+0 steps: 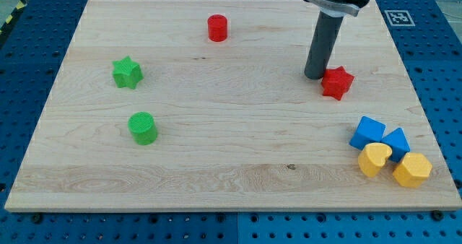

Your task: Push the red circle towards the bottom right of the board

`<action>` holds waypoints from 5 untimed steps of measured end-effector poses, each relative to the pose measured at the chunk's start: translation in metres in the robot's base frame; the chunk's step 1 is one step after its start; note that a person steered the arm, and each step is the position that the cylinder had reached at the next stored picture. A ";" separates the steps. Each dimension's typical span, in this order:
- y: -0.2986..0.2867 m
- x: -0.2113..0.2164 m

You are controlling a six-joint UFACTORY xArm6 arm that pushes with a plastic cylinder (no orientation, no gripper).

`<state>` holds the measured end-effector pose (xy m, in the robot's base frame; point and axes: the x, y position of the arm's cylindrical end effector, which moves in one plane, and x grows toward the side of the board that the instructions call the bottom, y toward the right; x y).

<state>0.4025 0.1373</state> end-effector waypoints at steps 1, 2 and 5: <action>0.000 0.002; 0.001 0.019; -0.001 0.020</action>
<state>0.4222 0.1360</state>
